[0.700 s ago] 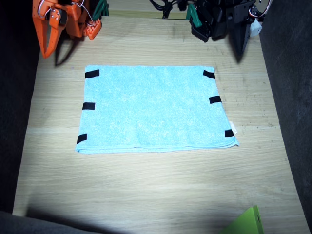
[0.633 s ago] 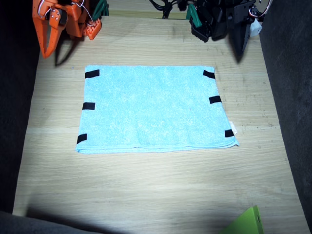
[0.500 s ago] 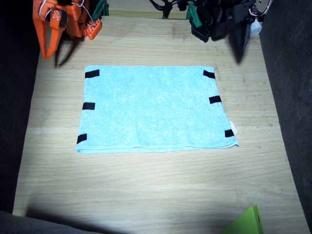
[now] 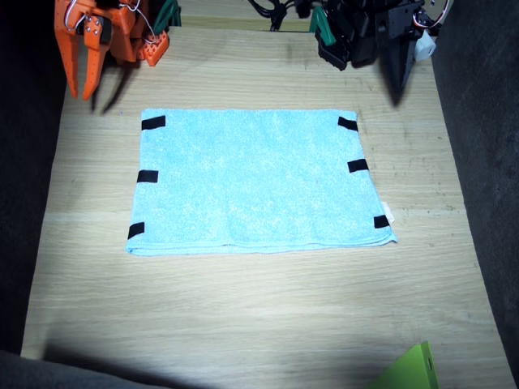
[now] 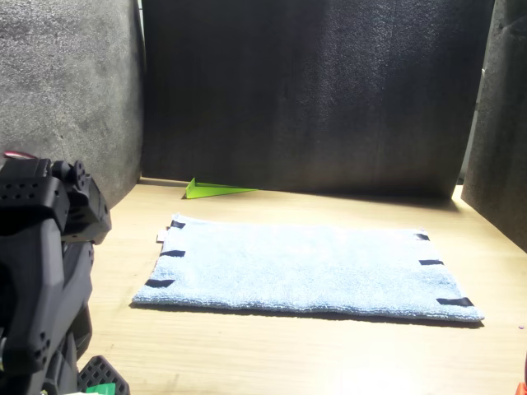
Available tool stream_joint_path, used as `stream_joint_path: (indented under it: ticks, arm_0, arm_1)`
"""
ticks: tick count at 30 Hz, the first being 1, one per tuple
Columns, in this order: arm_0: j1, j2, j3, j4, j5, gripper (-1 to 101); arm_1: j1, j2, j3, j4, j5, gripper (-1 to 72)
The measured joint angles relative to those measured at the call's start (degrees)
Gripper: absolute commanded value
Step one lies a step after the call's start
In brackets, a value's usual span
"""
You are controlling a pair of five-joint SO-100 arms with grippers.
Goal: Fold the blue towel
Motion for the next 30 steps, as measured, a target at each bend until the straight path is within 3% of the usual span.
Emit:
stream_joint_path:
  ticks: [4, 8, 21, 30]
  arm_0:
    - [0.9, 0.0, 0.0, 0.0, 0.0, 0]
    - [0.7, 0.0, 0.0, 0.0, 0.0, 0]
    - [0.7, 0.0, 0.0, -0.1, -0.9, 0]
    - [0.3, -13.1, -1.8, -4.6, -1.0, 0]
  arm_1:
    - [0.0, 0.0, 0.0, 0.0, 0.0, 7.0]
    - [0.0, 0.0, 0.0, 0.0, 0.0, 0.1]
    - [1.2, 0.0, 0.0, 0.0, -1.3, -0.1]
    - [-0.7, -7.4, -0.7, -2.2, -1.9, -0.1]
